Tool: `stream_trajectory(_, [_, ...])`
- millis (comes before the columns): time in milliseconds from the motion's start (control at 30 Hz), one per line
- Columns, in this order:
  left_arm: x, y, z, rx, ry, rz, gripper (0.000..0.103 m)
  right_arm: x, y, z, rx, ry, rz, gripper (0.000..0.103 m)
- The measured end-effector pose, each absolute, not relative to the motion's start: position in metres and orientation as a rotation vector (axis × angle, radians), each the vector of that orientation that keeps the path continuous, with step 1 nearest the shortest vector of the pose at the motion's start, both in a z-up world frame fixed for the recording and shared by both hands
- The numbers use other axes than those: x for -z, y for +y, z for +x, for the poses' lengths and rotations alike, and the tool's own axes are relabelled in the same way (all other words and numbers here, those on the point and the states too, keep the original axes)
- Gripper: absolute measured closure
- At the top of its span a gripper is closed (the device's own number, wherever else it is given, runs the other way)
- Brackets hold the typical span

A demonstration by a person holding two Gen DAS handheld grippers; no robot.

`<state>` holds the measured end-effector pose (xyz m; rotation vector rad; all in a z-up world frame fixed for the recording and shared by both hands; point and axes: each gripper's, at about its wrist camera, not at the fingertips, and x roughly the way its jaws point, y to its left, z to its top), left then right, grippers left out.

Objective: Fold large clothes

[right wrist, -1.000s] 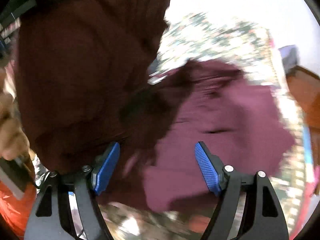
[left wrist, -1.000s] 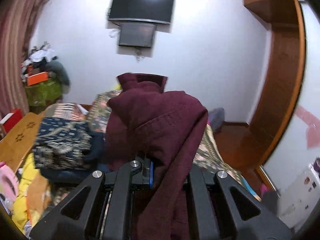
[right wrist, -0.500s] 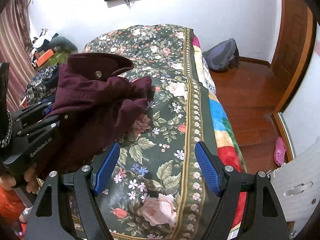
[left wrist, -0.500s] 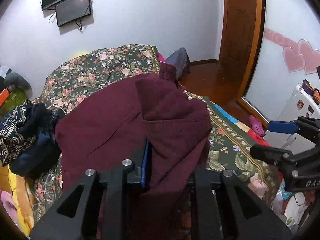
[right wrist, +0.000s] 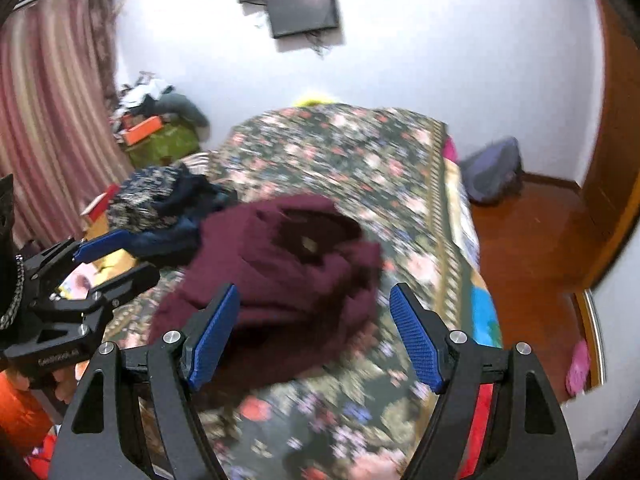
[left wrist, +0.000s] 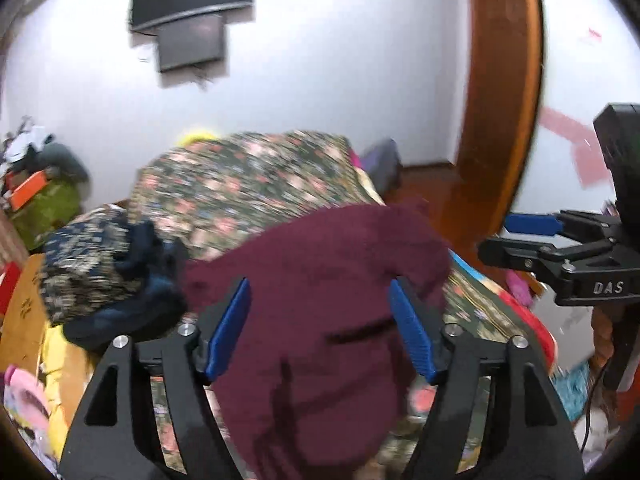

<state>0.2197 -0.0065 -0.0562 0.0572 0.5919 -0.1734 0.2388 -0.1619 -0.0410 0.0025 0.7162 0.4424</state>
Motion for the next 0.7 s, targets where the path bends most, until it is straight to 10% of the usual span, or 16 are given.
stream_trajectory(700, [0.183,0.052,0.262,0.113,0.929,-0.147,0.018,0.142,-0.181,0.297,-0.492,0.996,0.130,0.013])
